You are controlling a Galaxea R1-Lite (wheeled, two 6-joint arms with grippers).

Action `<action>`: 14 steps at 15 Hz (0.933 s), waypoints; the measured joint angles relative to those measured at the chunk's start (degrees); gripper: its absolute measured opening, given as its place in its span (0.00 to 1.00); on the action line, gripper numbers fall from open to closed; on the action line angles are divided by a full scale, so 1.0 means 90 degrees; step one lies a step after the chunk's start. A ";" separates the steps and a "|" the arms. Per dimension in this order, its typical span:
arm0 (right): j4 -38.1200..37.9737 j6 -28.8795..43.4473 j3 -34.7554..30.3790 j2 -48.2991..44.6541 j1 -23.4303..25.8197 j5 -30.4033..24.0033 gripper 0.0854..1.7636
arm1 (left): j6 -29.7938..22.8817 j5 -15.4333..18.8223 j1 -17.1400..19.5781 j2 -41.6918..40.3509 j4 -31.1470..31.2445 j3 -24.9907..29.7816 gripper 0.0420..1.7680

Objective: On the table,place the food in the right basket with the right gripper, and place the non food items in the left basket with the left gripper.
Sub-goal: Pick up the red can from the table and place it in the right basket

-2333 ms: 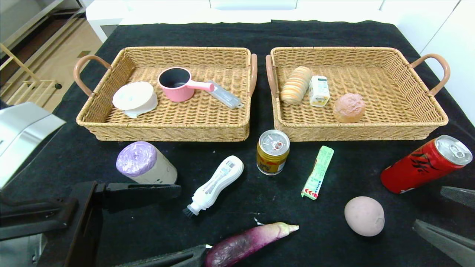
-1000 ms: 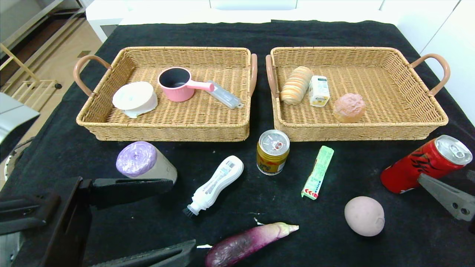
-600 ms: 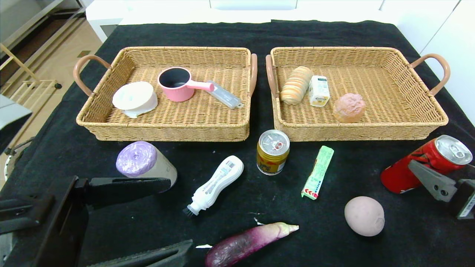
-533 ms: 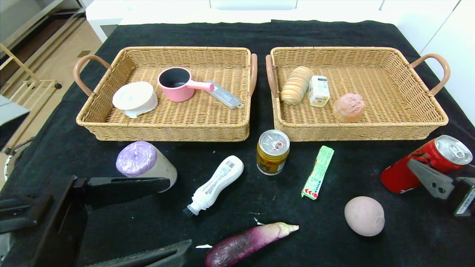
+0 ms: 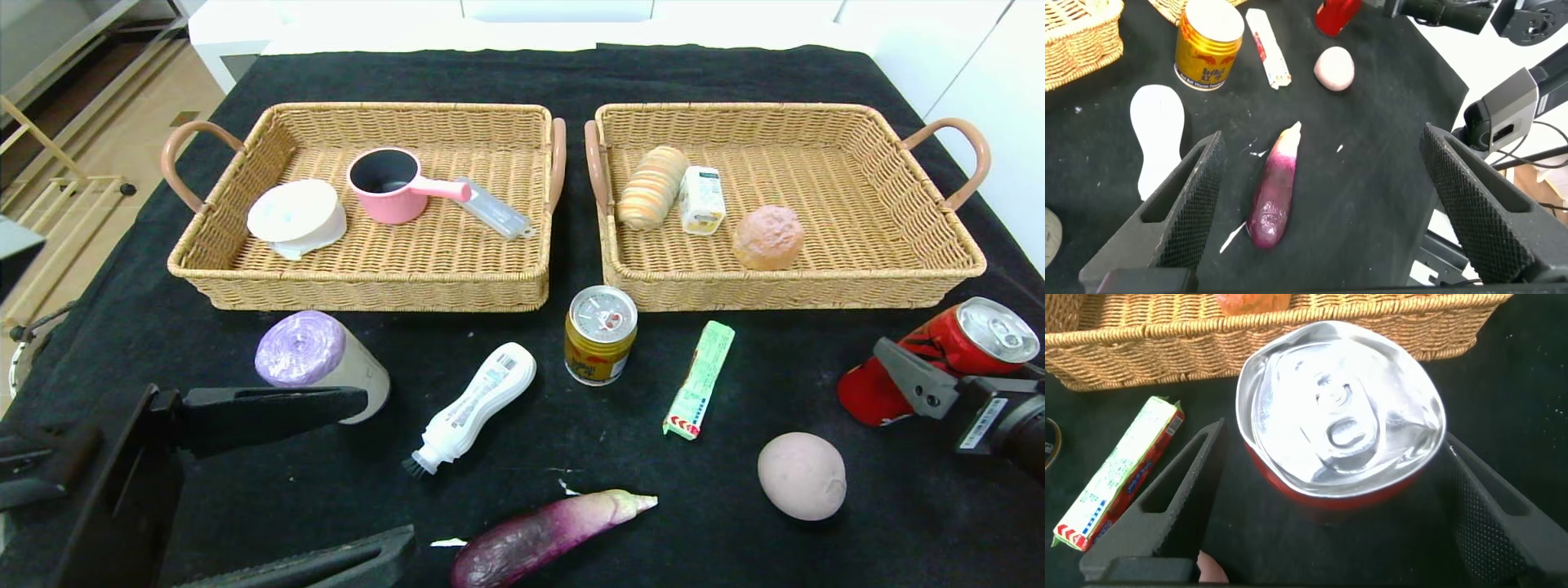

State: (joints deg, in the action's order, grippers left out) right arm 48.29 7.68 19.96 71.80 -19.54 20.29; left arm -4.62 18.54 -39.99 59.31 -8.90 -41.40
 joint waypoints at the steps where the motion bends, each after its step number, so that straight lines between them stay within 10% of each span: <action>1: 0.0009 0.0000 0.0005 0.0022 0.0007 0.0000 0.97 | 0.0000 0.0000 0.0000 0.0000 0.0000 0.0000 0.97; 7: 0.0058 0.0007 0.0003 0.0079 0.0026 0.0005 0.57 | 0.0009 -0.0009 0.0000 -0.0037 -0.0003 0.0000 0.97; 14: 0.0070 0.0000 -0.0007 0.0126 0.0049 -0.0031 0.56 | 0.0049 -0.0009 0.0000 -0.0064 0.0000 0.0004 0.97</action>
State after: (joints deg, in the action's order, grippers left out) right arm 48.92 7.68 19.90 72.94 -19.10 20.00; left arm -4.18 18.46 -39.99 58.73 -8.90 -41.36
